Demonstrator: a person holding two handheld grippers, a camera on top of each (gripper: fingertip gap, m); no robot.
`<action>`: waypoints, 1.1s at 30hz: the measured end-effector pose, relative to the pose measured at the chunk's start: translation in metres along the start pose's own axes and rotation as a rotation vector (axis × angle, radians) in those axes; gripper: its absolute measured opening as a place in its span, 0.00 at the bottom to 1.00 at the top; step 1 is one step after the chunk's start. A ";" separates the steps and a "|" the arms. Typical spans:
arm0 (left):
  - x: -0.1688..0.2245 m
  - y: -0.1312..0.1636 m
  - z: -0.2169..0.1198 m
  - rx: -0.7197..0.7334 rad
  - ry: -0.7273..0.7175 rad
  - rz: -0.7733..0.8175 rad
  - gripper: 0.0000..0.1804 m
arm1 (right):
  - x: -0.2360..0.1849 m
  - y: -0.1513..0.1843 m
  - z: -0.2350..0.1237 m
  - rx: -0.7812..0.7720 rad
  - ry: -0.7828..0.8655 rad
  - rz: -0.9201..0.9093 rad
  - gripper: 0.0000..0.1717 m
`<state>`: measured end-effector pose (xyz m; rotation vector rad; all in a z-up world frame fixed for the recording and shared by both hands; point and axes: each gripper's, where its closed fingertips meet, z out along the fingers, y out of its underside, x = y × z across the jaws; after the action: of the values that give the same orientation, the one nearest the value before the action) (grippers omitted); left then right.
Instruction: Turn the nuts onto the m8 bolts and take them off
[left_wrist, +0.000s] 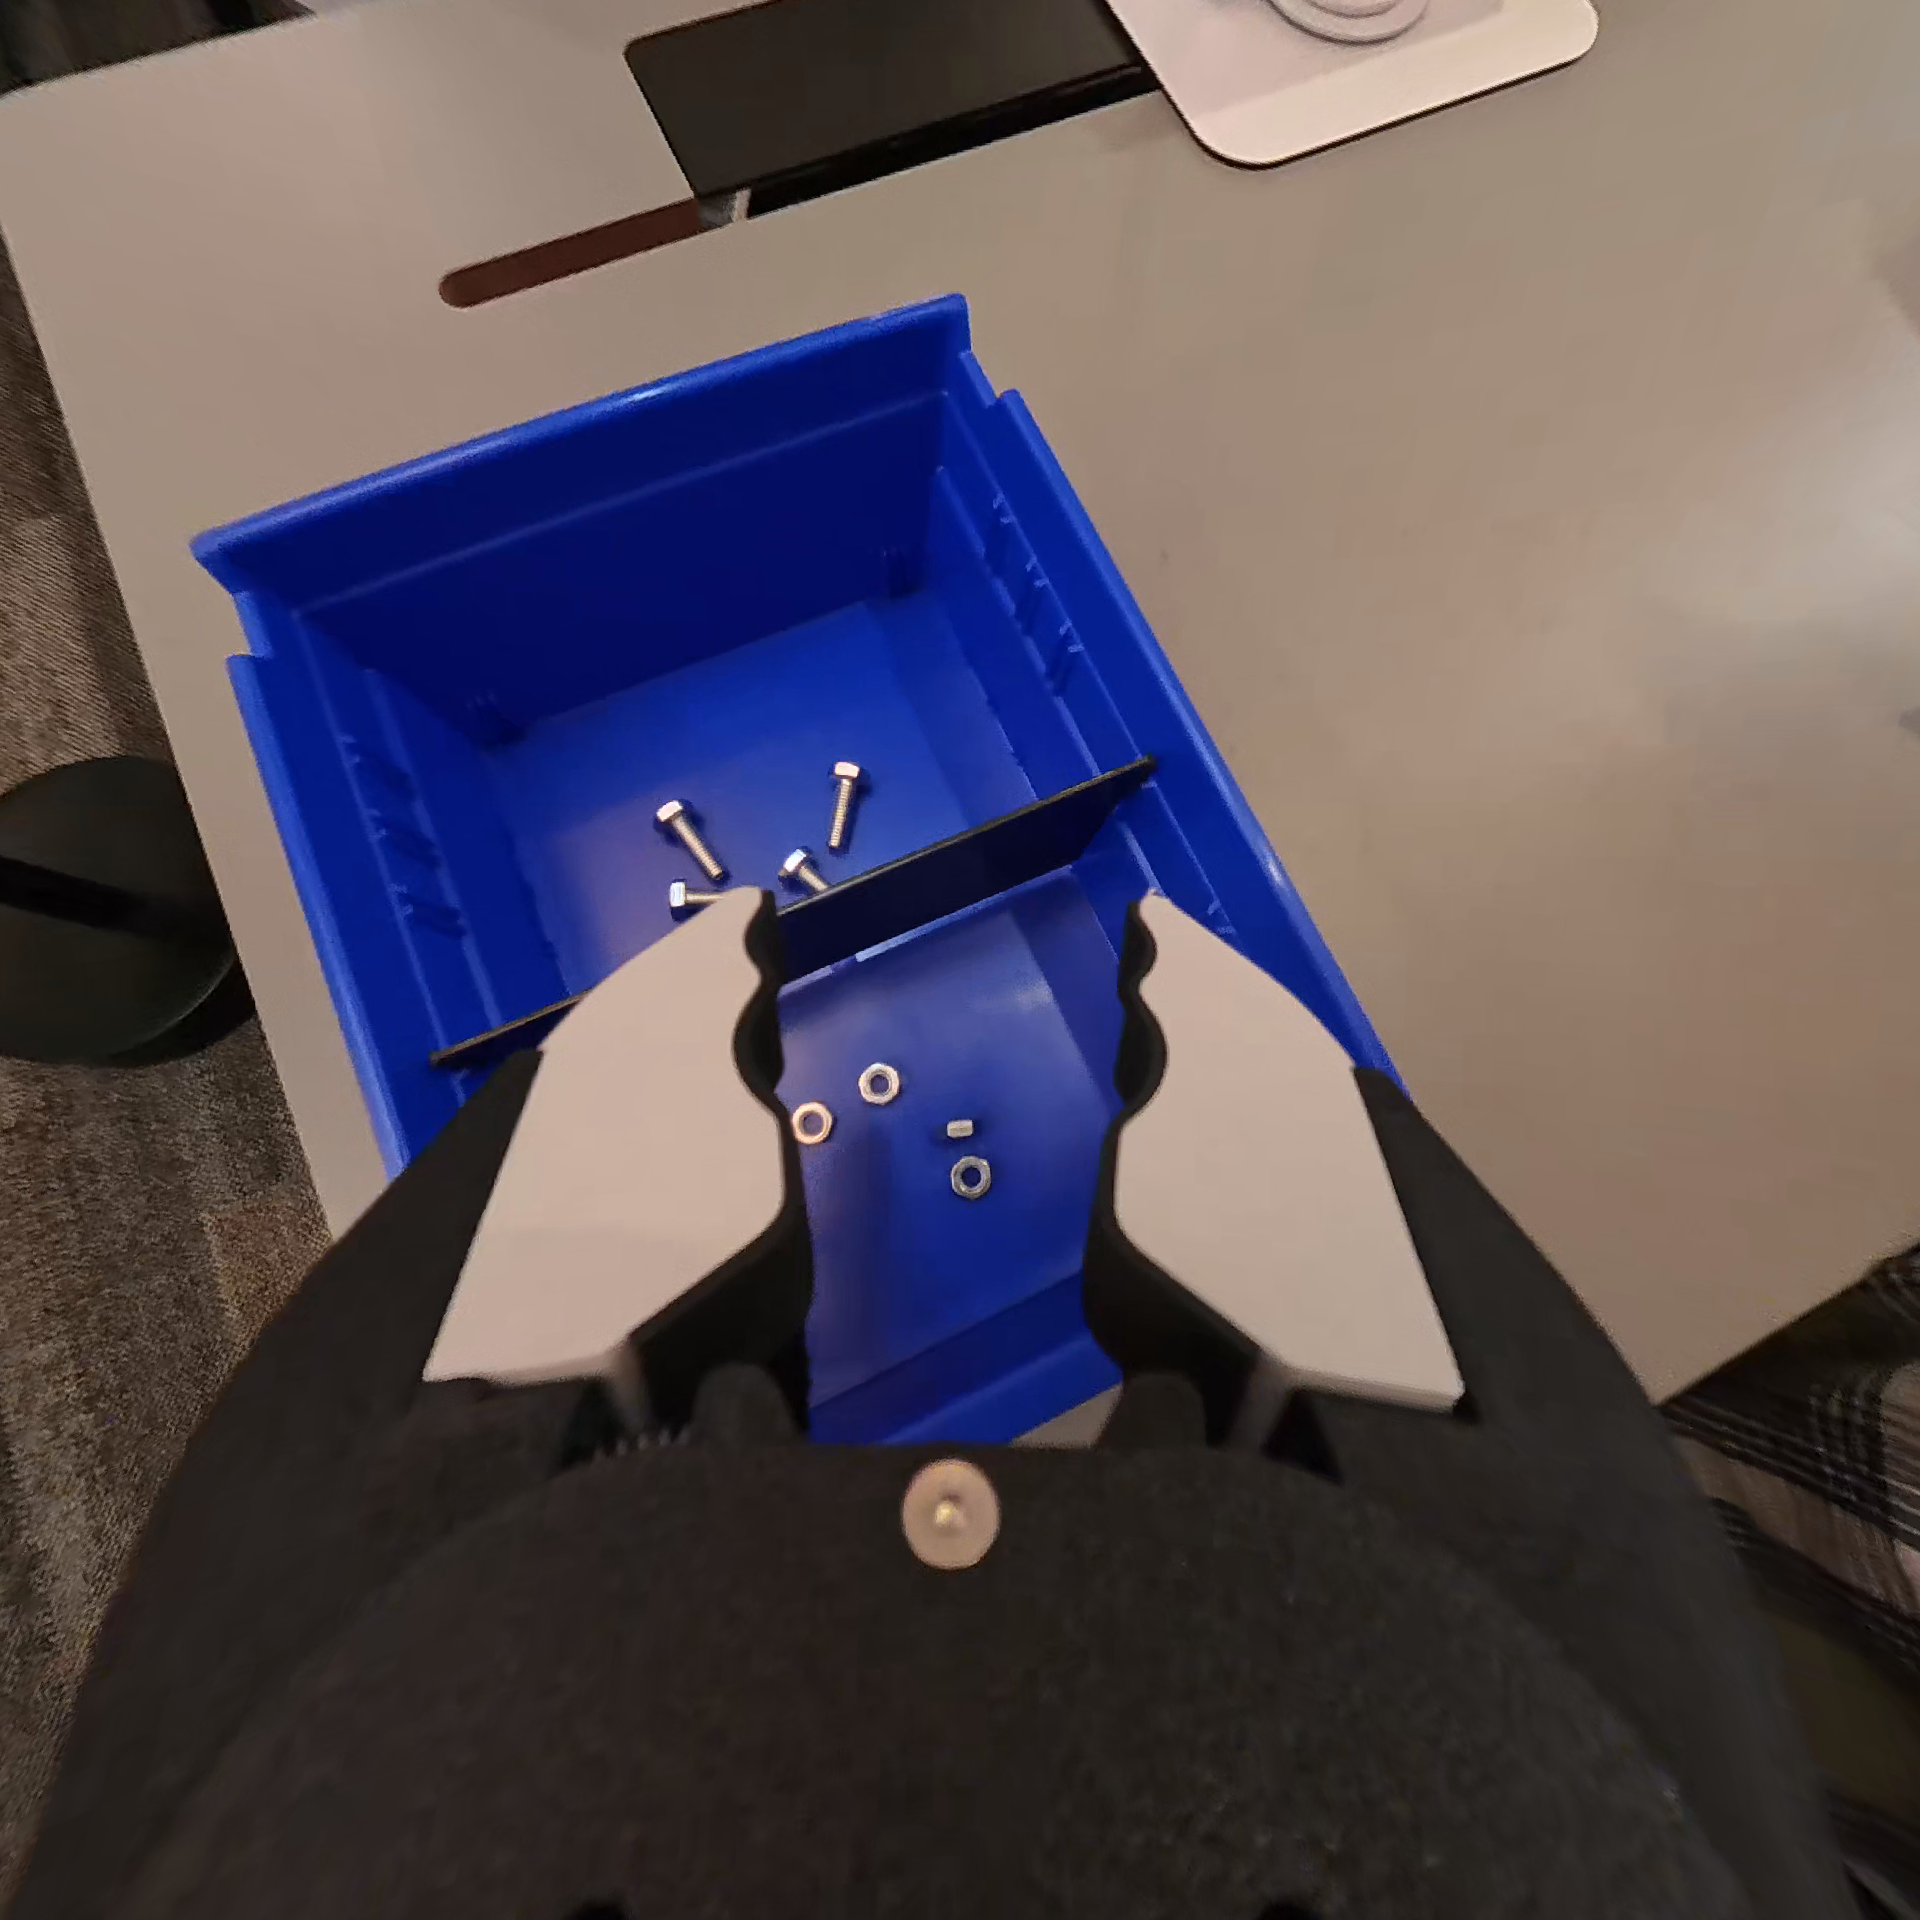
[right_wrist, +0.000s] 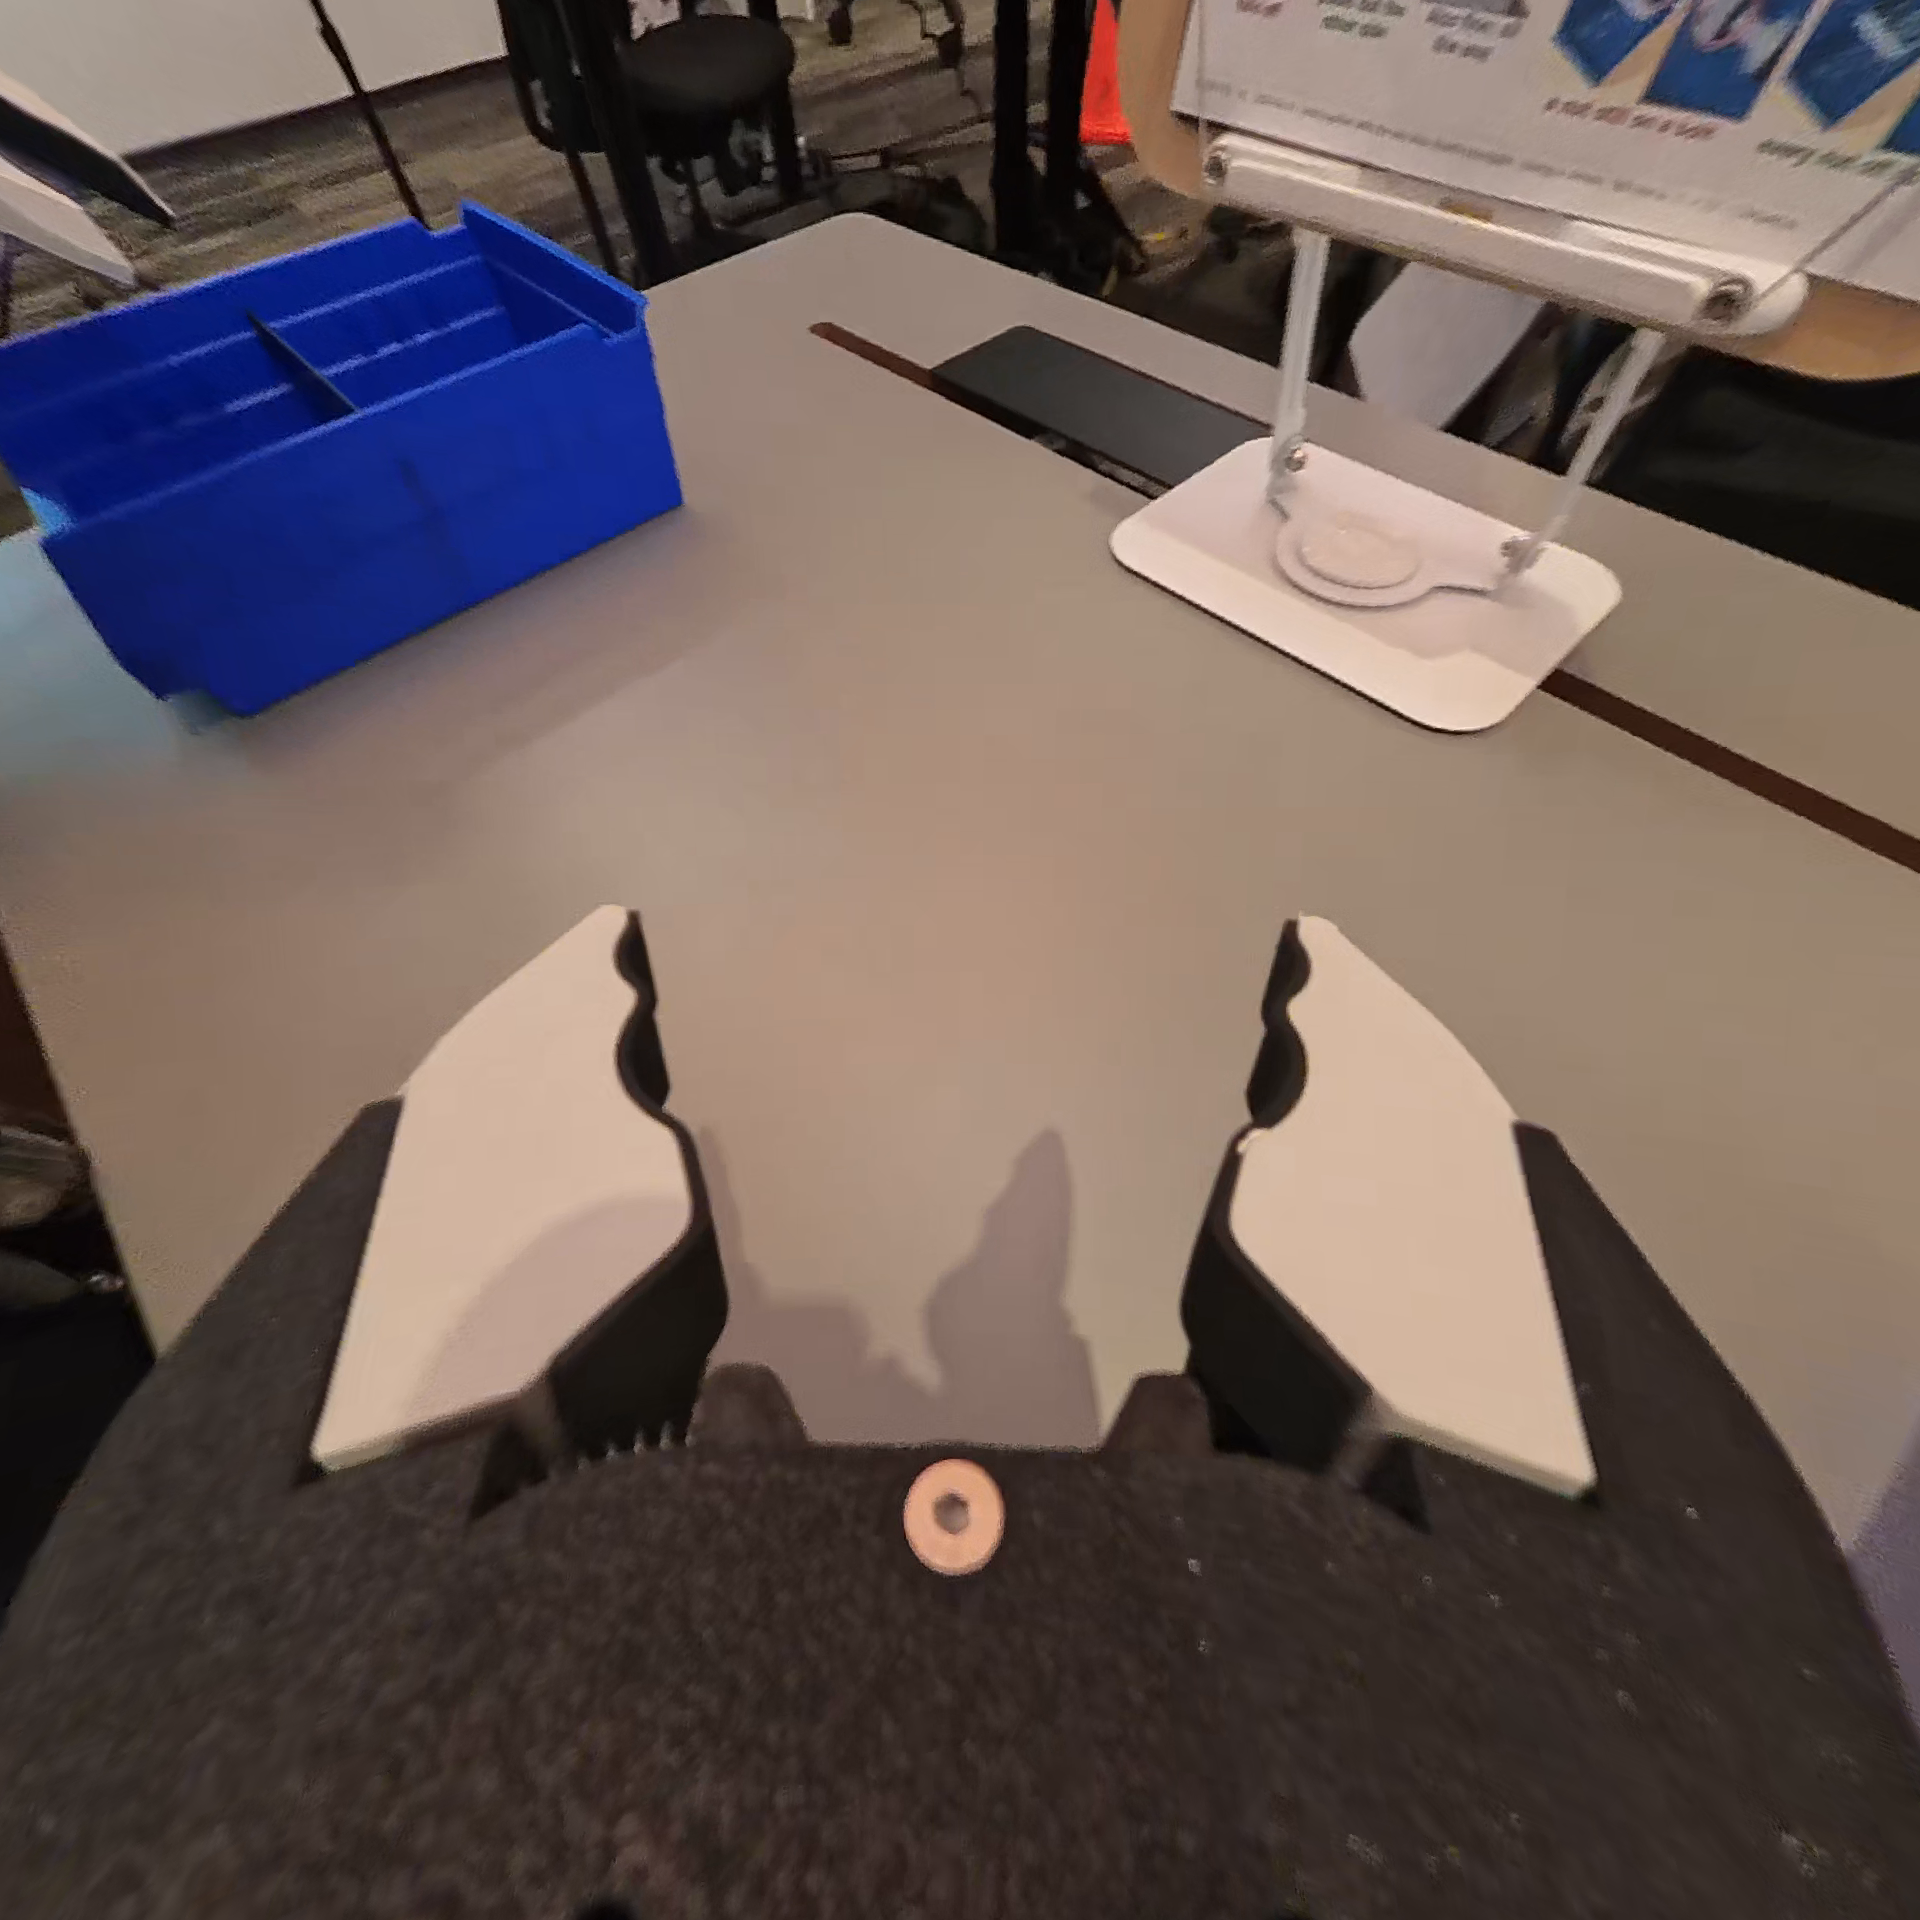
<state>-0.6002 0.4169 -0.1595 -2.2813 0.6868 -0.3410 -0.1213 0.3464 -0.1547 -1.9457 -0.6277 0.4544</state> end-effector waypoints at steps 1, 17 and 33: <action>0.001 0.001 0.000 0.016 -0.005 0.004 0.35 | 0.003 0.005 -0.003 0.008 0.015 -0.008 0.65; 0.024 0.013 -0.005 0.106 0.005 -0.066 0.35 | 0.031 0.025 -0.042 0.003 0.206 0.006 0.65; 0.029 0.013 0.001 0.120 0.020 -0.073 0.36 | 0.075 0.033 -0.079 0.017 0.374 0.070 0.66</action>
<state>-0.5805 0.3932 -0.1680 -2.1949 0.5779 -0.4292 -0.0096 0.3237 -0.1539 -1.9730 -0.3150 0.1299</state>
